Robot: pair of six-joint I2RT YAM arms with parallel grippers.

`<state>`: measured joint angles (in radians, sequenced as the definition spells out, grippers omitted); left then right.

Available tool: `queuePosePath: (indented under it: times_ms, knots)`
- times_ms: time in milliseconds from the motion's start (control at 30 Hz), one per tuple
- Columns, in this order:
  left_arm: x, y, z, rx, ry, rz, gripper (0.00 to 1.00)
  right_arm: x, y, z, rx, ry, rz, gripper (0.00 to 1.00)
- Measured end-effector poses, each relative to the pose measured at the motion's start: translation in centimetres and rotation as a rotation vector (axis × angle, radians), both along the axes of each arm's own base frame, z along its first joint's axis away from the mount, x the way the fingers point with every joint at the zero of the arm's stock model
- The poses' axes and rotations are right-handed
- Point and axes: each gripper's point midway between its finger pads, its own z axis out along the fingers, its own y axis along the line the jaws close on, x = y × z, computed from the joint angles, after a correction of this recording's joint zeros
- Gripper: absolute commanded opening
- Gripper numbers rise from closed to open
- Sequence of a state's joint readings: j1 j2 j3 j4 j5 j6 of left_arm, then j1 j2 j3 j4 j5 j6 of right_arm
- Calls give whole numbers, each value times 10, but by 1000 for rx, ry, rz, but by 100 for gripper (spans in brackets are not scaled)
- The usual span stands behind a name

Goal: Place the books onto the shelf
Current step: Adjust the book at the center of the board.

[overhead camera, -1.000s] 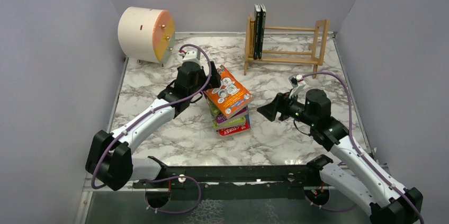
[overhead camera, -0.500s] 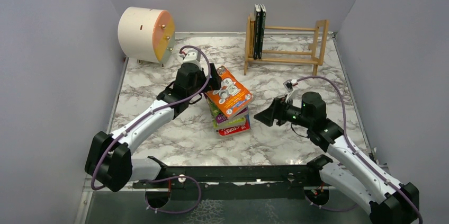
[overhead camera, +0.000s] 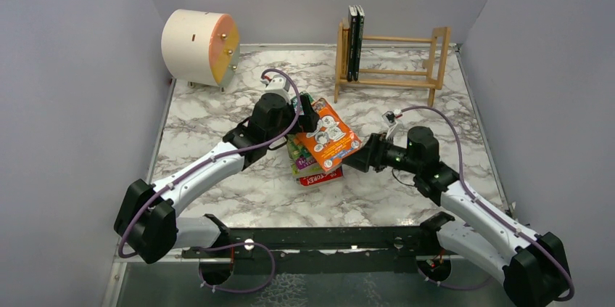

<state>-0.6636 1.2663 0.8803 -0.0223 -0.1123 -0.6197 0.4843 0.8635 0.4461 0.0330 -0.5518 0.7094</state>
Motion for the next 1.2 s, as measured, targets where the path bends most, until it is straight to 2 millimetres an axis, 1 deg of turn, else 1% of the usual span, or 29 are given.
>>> queuePosePath:
  times_ms: [133,300,467,700,800,900,1067,1133,1200]
  knots:
    - [-2,-4,1,-4,-3,-4,99,-3,0,-9,16,51,-10,70]
    - [-2,-4,1,-11,0,1,99,-6,0,-8,51,73,-20,70]
    - [-2,-4,1,-12,1,3,99,-9,1,-2,78,84,-23,70]
    - [-1,-4,1,-12,1,5,99,-17,-7,18,95,49,-48,70]
    - [-1,-4,1,-12,1,6,99,-20,-9,18,106,75,-57,70]
    - [-1,-4,1,-11,0,7,99,-24,-10,11,130,118,-73,70]
    - [-1,-4,1,-10,-1,8,99,-30,-13,-20,137,233,-111,70]
    - [-1,-4,1,-10,-1,9,99,-29,-12,-25,140,255,-119,70]
    - [-1,-4,1,-10,-1,9,99,-26,-10,-23,153,251,-120,70]
